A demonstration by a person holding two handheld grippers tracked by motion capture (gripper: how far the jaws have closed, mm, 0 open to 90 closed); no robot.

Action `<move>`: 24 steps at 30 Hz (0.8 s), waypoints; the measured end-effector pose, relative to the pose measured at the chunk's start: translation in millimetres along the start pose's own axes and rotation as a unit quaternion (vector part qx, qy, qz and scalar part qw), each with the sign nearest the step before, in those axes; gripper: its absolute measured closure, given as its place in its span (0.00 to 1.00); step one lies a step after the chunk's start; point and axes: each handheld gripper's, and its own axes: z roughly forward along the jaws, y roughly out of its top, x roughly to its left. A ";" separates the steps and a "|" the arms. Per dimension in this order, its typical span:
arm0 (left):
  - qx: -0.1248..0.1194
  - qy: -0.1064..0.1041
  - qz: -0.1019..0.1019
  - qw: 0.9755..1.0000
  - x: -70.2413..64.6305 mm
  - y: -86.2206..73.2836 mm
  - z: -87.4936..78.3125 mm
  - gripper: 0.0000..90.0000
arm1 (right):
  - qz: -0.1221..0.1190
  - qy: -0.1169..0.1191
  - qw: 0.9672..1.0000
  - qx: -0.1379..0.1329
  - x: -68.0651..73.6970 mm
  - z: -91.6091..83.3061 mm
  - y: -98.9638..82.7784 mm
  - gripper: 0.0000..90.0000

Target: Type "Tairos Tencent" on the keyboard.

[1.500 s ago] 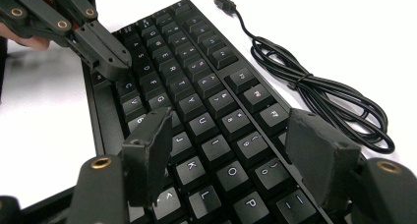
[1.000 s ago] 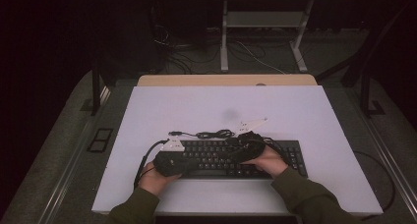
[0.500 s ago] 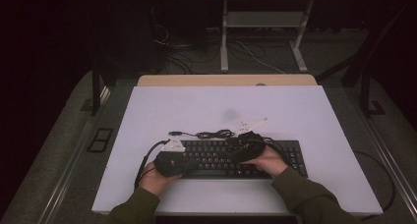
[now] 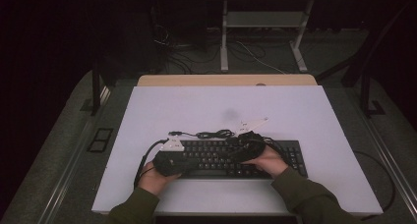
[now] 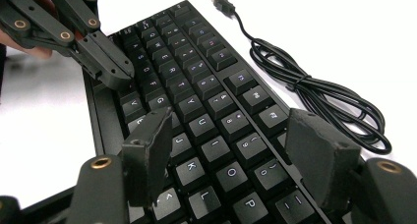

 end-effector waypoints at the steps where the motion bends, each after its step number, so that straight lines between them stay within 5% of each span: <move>1: 0.000 0.000 0.001 1.000 -0.1 0.3 -0.5 0.99 | 0.000 0.000 1.000 0.000 0.0 0.0 0.0 0.38; 24: -0.009 0.013 0.012 1.000 9.7 8.3 -4.9 0.99 | 0.001 0.000 1.000 0.000 -0.2 0.4 -0.1 0.38</move>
